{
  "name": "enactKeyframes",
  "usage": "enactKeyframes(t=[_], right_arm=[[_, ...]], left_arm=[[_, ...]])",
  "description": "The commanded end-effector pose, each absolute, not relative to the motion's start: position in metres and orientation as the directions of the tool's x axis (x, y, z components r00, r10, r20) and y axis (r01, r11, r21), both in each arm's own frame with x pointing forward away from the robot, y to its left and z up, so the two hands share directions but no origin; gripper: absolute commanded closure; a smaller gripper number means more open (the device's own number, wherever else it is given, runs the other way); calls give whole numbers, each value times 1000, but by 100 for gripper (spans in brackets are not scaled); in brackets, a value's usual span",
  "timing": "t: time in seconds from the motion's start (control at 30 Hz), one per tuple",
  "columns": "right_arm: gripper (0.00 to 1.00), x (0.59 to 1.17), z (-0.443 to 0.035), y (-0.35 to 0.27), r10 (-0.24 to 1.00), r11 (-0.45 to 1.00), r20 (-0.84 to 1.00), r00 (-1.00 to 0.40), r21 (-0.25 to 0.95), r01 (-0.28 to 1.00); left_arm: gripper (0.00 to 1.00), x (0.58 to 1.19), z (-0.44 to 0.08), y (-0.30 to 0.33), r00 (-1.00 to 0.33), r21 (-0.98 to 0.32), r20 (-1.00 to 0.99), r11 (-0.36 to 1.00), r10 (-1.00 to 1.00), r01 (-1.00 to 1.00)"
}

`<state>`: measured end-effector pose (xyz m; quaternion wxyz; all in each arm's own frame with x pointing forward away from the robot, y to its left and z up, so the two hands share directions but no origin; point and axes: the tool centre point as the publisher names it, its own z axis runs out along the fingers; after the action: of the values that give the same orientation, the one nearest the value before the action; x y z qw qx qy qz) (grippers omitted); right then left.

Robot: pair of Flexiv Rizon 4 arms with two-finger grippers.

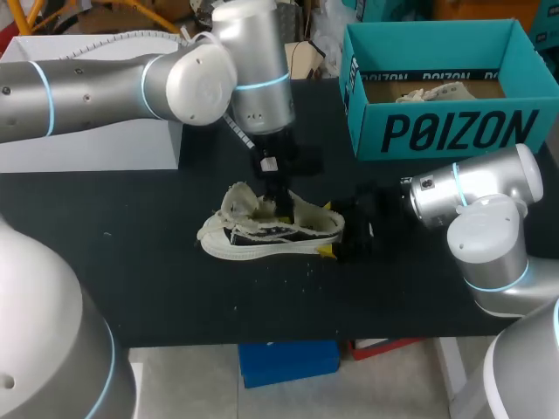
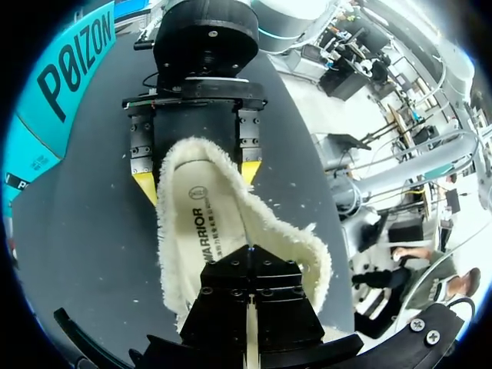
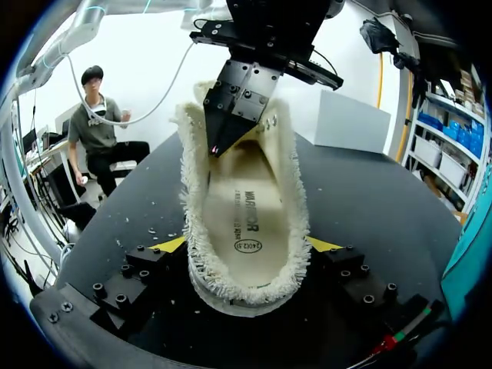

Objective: Take the shoe out of the shoebox, open the shoe tongue, remove and reinsert the insole, then place the shoe into the shoebox

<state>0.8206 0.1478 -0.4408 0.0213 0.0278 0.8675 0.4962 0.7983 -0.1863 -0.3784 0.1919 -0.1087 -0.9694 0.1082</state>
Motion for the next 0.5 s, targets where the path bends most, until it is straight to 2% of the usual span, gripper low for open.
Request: enactKeyframes(t=[0.03,0.5], right_arm=[[100,821,-443,147,71,507,-9,-997,861,28],[100,821,-443,147,71,507,-9,-997,861,28]], left_arm=[[100,802,-378,-189,-902,-204,365,965,229,163],[100,795,-397,-185,-900,-132,393,980,191,150]])
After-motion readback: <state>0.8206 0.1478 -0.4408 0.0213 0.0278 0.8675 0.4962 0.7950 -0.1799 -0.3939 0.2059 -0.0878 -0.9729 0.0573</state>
